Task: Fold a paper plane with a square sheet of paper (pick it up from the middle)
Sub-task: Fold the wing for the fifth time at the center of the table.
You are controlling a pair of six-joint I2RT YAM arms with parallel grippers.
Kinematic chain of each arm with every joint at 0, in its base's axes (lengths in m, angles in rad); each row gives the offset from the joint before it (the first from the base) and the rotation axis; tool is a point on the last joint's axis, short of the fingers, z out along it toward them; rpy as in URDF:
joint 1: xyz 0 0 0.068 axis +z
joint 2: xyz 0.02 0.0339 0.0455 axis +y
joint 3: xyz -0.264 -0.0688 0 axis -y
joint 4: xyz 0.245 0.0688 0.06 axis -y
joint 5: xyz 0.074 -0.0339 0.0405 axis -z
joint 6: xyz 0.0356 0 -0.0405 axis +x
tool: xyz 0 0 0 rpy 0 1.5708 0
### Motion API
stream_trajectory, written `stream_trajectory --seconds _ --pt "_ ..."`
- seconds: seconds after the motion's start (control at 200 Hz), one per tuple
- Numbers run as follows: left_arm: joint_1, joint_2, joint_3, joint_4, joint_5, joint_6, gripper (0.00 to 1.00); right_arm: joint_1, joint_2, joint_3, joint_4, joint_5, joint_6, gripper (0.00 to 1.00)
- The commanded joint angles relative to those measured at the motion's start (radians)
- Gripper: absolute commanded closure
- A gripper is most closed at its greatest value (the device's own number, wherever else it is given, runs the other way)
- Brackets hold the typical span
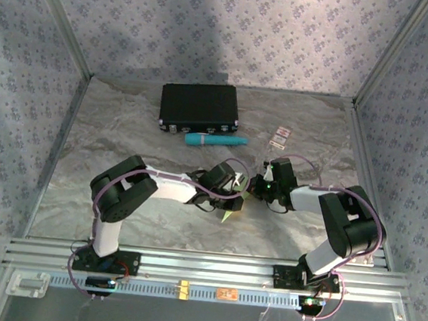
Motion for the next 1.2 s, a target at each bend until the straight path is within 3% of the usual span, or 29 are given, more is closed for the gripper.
stream_trajectory --seconds 0.0,0.285,0.51,0.889,1.194 --pt "-0.001 -0.027 -0.048 -0.063 0.011 0.007 0.88 -0.004 0.01 -0.037 -0.088 0.063 0.005 0.93" --pt "-0.007 -0.121 -0.02 -0.175 -0.023 0.087 0.85 -0.008 0.008 -0.037 -0.087 0.066 0.003 0.93" --pt "-0.029 -0.148 -0.022 -0.142 -0.009 0.11 0.84 -0.009 0.011 -0.041 -0.085 0.058 0.002 0.93" --pt "-0.022 -0.055 -0.045 -0.084 -0.005 0.032 0.85 -0.008 0.008 -0.048 -0.085 0.061 0.001 0.93" --pt "-0.024 -0.147 -0.184 -0.071 -0.007 0.002 0.85 -0.012 -0.006 -0.041 -0.096 0.052 -0.002 0.93"
